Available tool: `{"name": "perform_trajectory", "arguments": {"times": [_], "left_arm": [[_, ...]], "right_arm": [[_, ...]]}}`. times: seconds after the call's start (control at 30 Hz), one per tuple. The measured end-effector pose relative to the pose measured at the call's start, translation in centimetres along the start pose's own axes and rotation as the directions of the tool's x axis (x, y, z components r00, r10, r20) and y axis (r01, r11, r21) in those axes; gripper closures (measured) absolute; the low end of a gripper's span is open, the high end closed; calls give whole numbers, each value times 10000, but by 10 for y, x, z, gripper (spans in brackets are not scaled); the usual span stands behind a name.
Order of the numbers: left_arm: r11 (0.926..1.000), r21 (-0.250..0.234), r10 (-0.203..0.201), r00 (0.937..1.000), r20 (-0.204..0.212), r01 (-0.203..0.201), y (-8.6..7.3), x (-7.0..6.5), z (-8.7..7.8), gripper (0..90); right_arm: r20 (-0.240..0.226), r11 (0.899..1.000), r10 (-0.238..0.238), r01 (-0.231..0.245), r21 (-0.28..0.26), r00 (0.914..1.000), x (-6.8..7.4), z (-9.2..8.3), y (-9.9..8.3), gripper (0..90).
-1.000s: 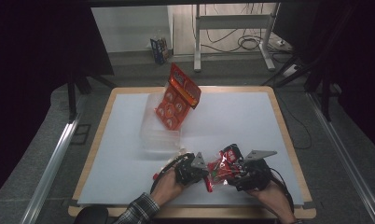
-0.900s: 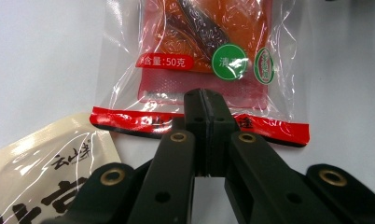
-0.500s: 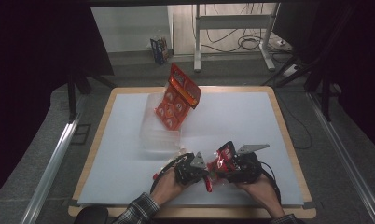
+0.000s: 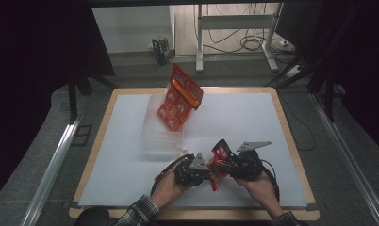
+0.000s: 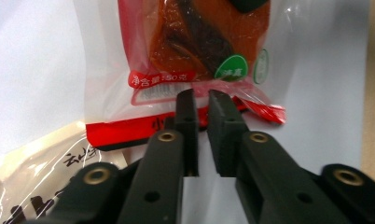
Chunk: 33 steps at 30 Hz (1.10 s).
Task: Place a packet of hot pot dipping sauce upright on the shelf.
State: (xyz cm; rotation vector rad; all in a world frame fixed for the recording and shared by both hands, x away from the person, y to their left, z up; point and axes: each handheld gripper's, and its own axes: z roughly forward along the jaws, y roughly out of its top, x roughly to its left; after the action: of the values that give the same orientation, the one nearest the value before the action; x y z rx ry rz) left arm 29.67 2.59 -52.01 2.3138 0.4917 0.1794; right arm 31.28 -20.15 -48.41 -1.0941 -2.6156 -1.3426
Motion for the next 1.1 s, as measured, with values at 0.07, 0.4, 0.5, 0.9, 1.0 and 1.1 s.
{"name": "perform_trajectory", "arguments": {"times": [0.07,0.4,0.5,0.9,1.0,1.1], "left_arm": [[9998,-169,-125,9999,105,126,-1,0,-2,793],[9948,-877,-542,9981,-279,516,-10,0,-19,521],[9939,-939,-608,9977,-305,577,-13,-2,-22,455],[9897,-1289,-682,9970,-375,629,-31,-6,-43,219],[9855,-1519,-821,9960,-341,760,-37,-6,-51,200],[9809,-1713,-997,9944,-357,922,-42,-4,-59,174]], "right_arm": [[146,9997,-262,262,6,9996,4,-2,3,695],[498,9948,-1018,1022,-43,9936,5,-13,17,699],[519,9934,-1130,1138,-129,9922,3,-17,21,700],[491,9894,-1341,1365,-502,9898,-3,-20,42,703],[510,9885,-1385,1412,-544,9890,-3,-19,46,703],[492,9868,-1476,1504,-594,9878,-3,-18,51,704]]}}
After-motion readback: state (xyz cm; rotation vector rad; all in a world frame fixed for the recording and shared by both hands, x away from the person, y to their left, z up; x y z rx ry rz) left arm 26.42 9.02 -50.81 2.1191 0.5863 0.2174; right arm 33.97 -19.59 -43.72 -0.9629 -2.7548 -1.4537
